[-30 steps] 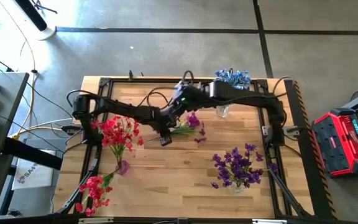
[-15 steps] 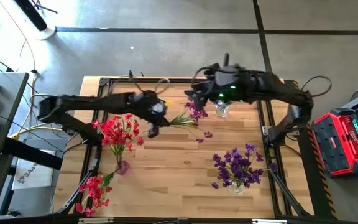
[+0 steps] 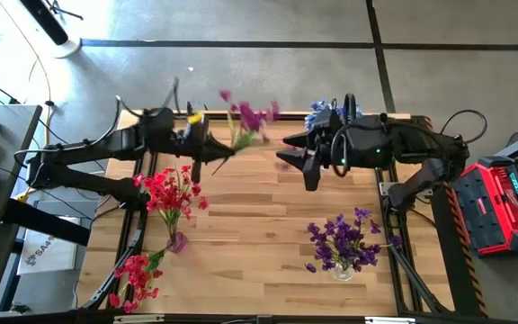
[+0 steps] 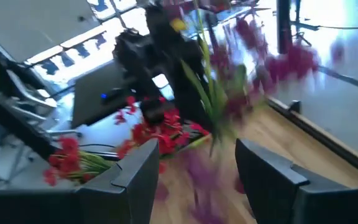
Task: Sort flowers into vase by color
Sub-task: Put the violet flower into the bottom transparent flower vase
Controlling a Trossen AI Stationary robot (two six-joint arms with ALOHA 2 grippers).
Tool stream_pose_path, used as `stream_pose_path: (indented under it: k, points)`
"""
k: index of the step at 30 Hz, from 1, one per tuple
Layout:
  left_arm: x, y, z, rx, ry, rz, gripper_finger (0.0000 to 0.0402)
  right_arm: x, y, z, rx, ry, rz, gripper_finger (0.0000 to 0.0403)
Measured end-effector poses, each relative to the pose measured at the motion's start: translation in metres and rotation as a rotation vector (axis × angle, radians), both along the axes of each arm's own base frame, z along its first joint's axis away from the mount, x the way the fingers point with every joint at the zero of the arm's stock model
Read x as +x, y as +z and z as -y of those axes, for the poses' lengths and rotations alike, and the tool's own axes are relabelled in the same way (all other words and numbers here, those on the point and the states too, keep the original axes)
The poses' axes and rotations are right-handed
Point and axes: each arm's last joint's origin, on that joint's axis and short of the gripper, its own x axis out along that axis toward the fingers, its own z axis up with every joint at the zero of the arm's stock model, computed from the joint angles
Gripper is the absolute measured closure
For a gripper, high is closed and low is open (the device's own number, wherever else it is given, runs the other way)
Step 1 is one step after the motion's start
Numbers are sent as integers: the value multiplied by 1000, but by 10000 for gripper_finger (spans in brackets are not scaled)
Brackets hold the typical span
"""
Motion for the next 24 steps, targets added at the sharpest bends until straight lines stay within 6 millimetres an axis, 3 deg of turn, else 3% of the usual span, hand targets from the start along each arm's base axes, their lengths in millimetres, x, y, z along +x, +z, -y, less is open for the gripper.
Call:
stream_pose_path:
  k: [6, 12, 24]
  points:
    - [-4, 24, -8, -18, 41, 224, 401, -3, -4, -6, -32, -116, -20, 204]
    - [-6, 35, -12, -54, 23, 338, 401, -4, -4, -14, -61, -167, -10, 204]
    - [-10, 46, -15, -24, 13, 448, 401, 42, -6, -11, -208, -3, 81, 204]
